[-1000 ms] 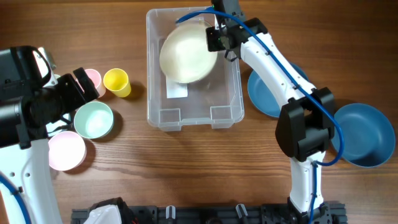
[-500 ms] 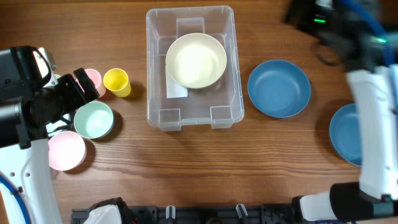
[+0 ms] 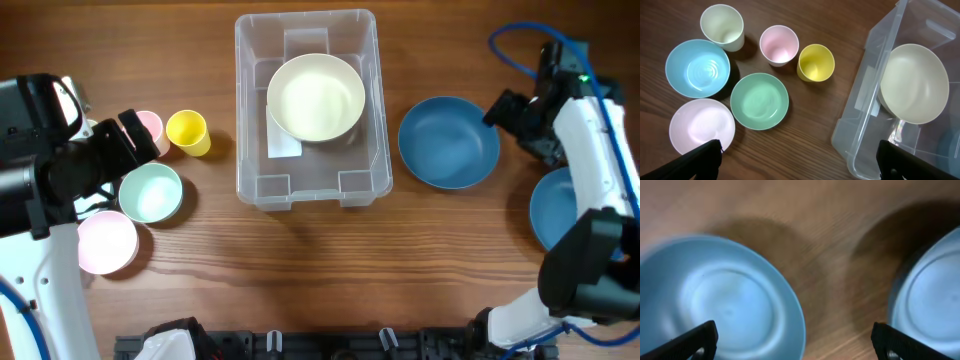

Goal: Pack container
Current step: 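Move the right gripper to the blue bowl rim and grasp it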

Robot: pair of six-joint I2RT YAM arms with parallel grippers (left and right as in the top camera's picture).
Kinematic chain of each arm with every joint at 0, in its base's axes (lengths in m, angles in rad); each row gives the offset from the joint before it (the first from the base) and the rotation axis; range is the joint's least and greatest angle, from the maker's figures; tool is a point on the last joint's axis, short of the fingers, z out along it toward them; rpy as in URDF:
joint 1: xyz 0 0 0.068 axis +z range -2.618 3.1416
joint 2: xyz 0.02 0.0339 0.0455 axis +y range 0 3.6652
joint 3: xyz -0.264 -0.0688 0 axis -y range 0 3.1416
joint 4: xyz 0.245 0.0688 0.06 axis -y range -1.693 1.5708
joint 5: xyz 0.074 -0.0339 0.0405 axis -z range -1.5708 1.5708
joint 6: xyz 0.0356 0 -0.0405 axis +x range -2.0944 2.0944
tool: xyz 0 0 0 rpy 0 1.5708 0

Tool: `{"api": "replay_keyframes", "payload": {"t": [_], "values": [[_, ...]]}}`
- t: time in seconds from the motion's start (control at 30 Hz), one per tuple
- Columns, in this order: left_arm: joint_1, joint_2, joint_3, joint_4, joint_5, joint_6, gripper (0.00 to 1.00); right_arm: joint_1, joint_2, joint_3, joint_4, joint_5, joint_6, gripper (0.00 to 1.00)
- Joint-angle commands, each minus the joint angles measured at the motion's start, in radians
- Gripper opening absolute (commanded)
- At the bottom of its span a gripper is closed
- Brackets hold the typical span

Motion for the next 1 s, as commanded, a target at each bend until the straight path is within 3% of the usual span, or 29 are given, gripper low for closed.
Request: {"api": "replay_keyframes", "payload": {"t": [0.0, 0.1, 0.2, 0.27, 0.4, 0.53, 0.63, 0.8, 0.97], "values": [[0.006, -0.001, 0.015, 0.001, 0.016, 0.012, 1.00, 0.003, 0.053, -0.103, 0.103, -0.035, -0.013, 1.00], [0.006, -0.001, 0.015, 0.001, 0.016, 0.012, 1.00, 0.003, 0.114, -0.145, 0.189, -0.075, -0.012, 0.97], [0.006, -0.001, 0.015, 0.000, 0.016, 0.012, 1.00, 0.003, 0.163, -0.145, 0.210, -0.089, -0.010, 0.85], [0.006, -0.001, 0.015, 0.000, 0.016, 0.012, 1.00, 0.004, 0.180, -0.145, 0.211, -0.088, -0.009, 0.75], [0.006, -0.001, 0.015, -0.004, 0.016, 0.012, 1.00, 0.003, 0.180, -0.145, 0.214, -0.088, -0.010, 0.40], [0.006, -0.001, 0.015, -0.004, 0.016, 0.012, 1.00, 0.003, 0.180, -0.145, 0.214, -0.088, -0.010, 0.24], [0.006, -0.001, 0.015, -0.004, 0.016, 0.012, 1.00, 0.003, 0.180, -0.145, 0.214, -0.088, -0.009, 0.22], [0.006, -0.001, 0.015, -0.004, 0.016, 0.012, 1.00, 0.003, 0.180, -0.145, 0.215, -0.088, -0.009, 0.04], [0.006, -0.001, 0.015, -0.003, 0.016, 0.012, 1.00, 0.003, 0.180, -0.140, 0.225, -0.088, -0.010, 0.04]]}}
